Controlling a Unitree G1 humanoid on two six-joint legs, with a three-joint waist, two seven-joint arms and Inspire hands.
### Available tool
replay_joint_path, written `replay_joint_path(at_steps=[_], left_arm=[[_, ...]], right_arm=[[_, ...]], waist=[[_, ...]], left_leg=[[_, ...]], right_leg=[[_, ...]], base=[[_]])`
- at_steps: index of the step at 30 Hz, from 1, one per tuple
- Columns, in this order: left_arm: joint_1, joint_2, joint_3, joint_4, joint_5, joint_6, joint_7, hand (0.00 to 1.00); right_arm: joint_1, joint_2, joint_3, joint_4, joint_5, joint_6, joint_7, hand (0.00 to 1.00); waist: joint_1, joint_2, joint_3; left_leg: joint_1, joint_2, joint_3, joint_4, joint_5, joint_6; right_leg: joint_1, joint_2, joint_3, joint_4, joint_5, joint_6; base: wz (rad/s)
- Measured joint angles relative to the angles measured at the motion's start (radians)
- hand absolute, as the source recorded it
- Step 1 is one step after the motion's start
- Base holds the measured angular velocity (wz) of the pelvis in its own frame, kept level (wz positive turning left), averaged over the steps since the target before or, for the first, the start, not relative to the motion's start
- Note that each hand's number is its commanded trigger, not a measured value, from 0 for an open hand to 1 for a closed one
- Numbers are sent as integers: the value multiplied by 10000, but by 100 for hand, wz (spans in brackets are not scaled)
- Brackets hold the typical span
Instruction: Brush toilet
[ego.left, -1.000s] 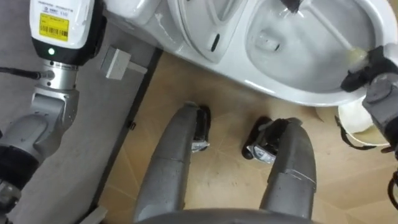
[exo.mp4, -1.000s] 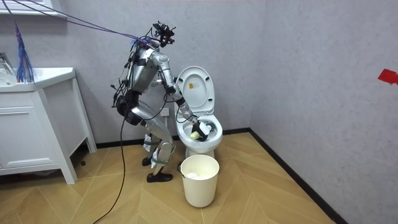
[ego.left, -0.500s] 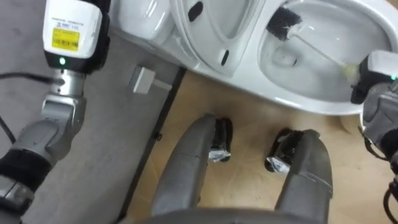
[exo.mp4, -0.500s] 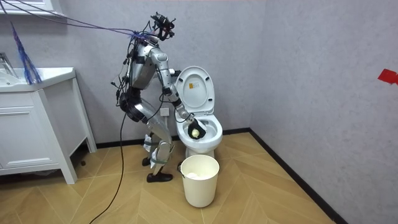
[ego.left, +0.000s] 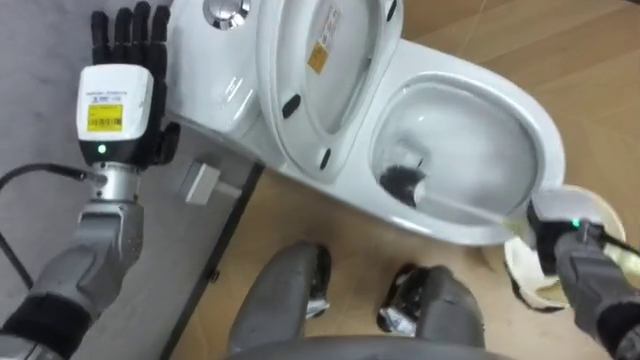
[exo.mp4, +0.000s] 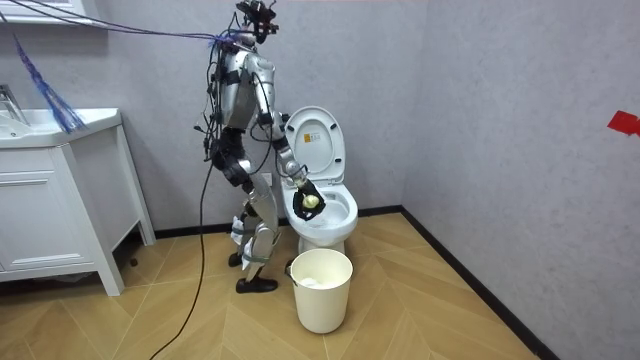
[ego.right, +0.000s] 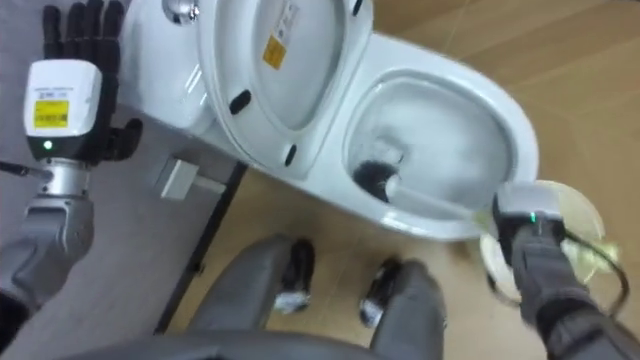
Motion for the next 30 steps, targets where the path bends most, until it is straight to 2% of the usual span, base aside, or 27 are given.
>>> replay_joint_path(at_steps=[1,2,4,5,7,10,13,14,16,18,19,20,22,24,27,28,30], left_arm=[[187,-65,77,-7,19,-2,-56,0],[510,-278,290,-55,37,-74,-202,0],[1193,-680,595,-237,11,-209,-488,0],[1390,-782,694,-356,1,-215,-582,0],[2059,-1135,1098,-627,2,-311,-865,0],[2517,-1408,1307,-627,2,-413,-1024,0],[3118,-1860,1649,-614,-61,-491,-1292,0],[3247,-1913,1707,-607,-114,-493,-1356,0],[3748,-2110,2043,-510,-180,-546,-1490,0],[4012,-2325,2237,-301,-251,-541,-1507,0],[4114,-2485,2362,-42,-453,-532,-1524,0],[4145,-2577,2470,68,-540,-529,-1531,0],[4271,-2878,2830,672,-1271,-560,-1585,0],[4327,-3168,3123,1234,-2206,-555,-1720,0],[4366,-3537,3814,2403,-3662,-455,-1974,0],[4382,-3600,3982,2665,-3943,-439,-1992,0],[4408,-3809,4677,3649,-5302,-233,-2231,0]], right_arm=[[164,22,-197,-27,-4,-8,61,100],[491,19,-598,-42,-100,-119,190,100],[1127,106,-1226,-74,-111,-198,377,100],[1267,167,-1350,-76,-110,-189,417,100],[1743,452,-1688,-81,-95,-238,479,100],[2067,709,-1888,-119,-146,-436,571,100],[2415,1164,-2305,-437,-462,-649,644,100],[2475,1252,-2427,-487,-473,-675,644,100],[2576,1616,-2779,-648,-451,-682,660,100],[2583,1799,-2920,-709,-384,-687,649,100],[2616,1854,-2960,-707,-384,-717,652,100],[2624,1885,-3044,-713,-380,-751,655,100],[2753,2032,-3241,-584,-144,-764,649,100],[2756,2136,-3247,-357,142,-740,647,100],[2834,2410,-3437,-59,502,-769,632,100],[2883,2471,-3568,-6,560,-773,632,100],[3041,2525,-3703,195,773,-751,614,100]], waist=[[-42,-53,-17],[-137,-124,-12],[-254,-239,-53],[-256,-275,-65],[-260,-417,-103],[-255,-497,-107],[-260,-588,-98],[-255,-612,-98],[-219,-645,-126],[-199,-652,-133],[-176,-642,-182],[-141,-632,-182],[39,-638,-160],[49,-660,-112],[69,-625,-87],[99,-627,-97],[172,-639,-107]], left_leg=[[237,4,-7,-155,14,-9],[707,5,-66,-432,39,-10],[1531,2,-158,-937,83,-12],[1749,3,-168,-1067,88,-15],[2477,1,-202,-1529,90,-19],[3003,-7,-293,-1864,109,-52],[3771,9,-398,-2290,143,-110],[3881,9,-433,-2340,145,-113],[4268,2,-652,-2474,145,-115],[4433,-5,-779,-2543,145,-115],[4477,-14,-902,-2610,145,-115],[4490,-14,-933,-2624,145,-116],[4883,-14,-1000,-2913,175,-169],[5232,-31,-1032,-3094,183,-183],[5534,-8,-1035,-3253,189,-193],[5602,-4,-1031,-3316,189,-193],[5849,-14,-1035,-3441,190,-194]], right_leg=[[238,34,-21,-183,28,19],[797,85,-180,-556,88,57],[1755,233,-329,-1252,205,187],[1980,257,-364,-1409,233,202],[2742,359,-430,-1926,296,285],[3360,426,-593,-2265,329,337],[4259,572,-741,-2879,407,383],[4404,597,-778,-2967,411,390],[4876,709,-840,-3345,430,411],[5080,753,-884,-3494,430,411],[5173,785,-895,-3620,432,413],[5200,791,-899,-3630,433,411],[5658,875,-894,-4008,492,435],[6063,911,-926,-4249,506,446],[6379,954,-1005,-4353,506,446],[6428,968,-968,-4392,506,446],[6584,994,-617,-4497,506,446]], base=[[0],[10],[16],[7],[2],[12],[11],[12],[11],[10],[13],[14],[10],[14],[8],[0],[-12]])
